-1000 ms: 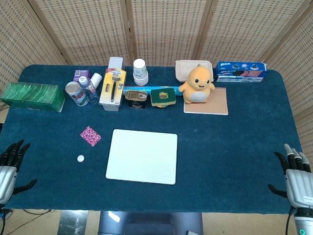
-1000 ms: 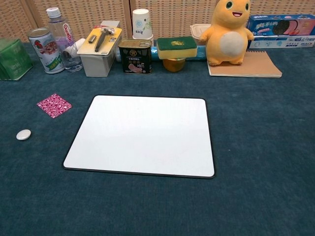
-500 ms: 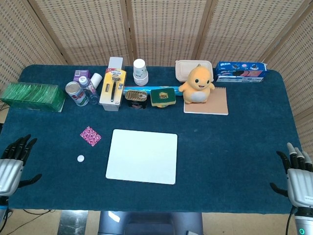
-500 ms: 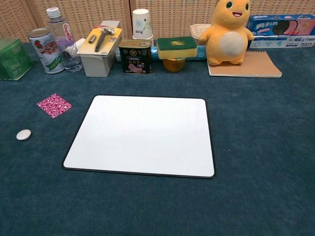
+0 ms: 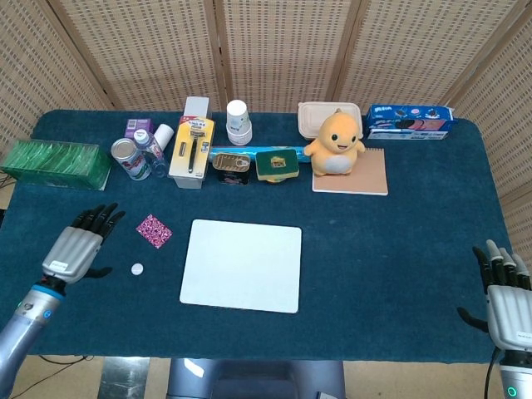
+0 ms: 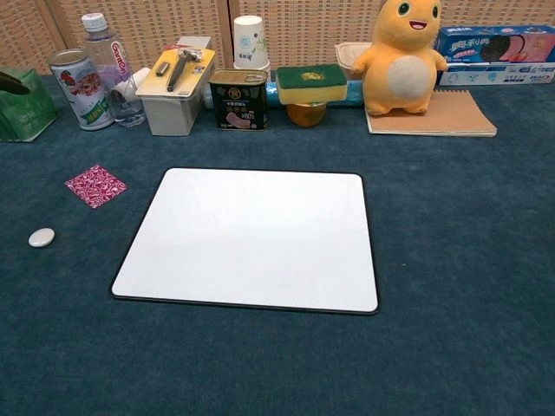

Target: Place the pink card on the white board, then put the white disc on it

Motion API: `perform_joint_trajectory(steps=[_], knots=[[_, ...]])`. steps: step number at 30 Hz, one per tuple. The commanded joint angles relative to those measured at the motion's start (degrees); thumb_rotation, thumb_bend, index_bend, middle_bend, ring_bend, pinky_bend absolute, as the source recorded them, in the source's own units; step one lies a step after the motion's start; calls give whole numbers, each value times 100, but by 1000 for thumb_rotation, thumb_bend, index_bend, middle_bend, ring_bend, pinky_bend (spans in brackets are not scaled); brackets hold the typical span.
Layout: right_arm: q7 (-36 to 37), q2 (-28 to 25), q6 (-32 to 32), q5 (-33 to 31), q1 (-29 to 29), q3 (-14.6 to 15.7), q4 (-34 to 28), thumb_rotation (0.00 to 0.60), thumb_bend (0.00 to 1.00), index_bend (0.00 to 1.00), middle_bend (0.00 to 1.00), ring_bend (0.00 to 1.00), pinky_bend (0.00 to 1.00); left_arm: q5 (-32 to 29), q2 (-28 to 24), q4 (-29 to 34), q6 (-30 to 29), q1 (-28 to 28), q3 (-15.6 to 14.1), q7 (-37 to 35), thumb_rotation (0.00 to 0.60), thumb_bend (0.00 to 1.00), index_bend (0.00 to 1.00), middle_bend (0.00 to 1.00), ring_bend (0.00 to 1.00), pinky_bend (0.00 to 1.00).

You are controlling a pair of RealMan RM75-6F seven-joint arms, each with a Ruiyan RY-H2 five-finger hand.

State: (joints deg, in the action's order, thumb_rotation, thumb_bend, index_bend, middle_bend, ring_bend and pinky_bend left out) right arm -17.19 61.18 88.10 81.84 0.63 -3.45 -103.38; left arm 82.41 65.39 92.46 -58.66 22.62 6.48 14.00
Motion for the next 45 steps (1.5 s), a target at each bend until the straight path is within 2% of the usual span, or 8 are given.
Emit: perform_joint_trajectory(steps=[1, 9, 22, 28, 37, 45], knots=[[42, -26, -41, -27, 10, -2, -16, 600, 0, 0, 0, 0, 0, -701, 356, -258, 858, 645, 209, 278, 600, 76, 0, 0, 0, 103], [117, -83, -98, -77, 14, -14, -56, 600, 0, 0, 0, 0, 0, -1397, 923, -874, 1221, 1158, 300, 778, 600, 121, 0, 0, 0, 103], [194, -109, -216, -280, 59, -93, -48, 600, 0, 0, 0, 0, 0, -2241, 1425, -1463, 1492, 1601, 74, 1533, 600, 147, 2, 0, 0, 103], [202, -112, -257, -299, 74, -90, -57, 600, 0, 0, 0, 0, 0, -2351, 1515, -1561, 1544, 1697, 32, 1513, 600, 152, 51, 0, 0, 103], [277, -155, -314, -328, 87, -85, -95, 600, 0, 0, 0, 0, 0, -2788, 1675, -1580, 1534, 1891, -8, 1658, 600, 183, 232, 0, 0, 103], [321, -168, -315, -338, 90, -93, -108, 600, 0, 0, 0, 0, 0, -3062, 1735, -1582, 1448, 2009, -91, 1848, 600, 204, 239, 0, 0, 103]])
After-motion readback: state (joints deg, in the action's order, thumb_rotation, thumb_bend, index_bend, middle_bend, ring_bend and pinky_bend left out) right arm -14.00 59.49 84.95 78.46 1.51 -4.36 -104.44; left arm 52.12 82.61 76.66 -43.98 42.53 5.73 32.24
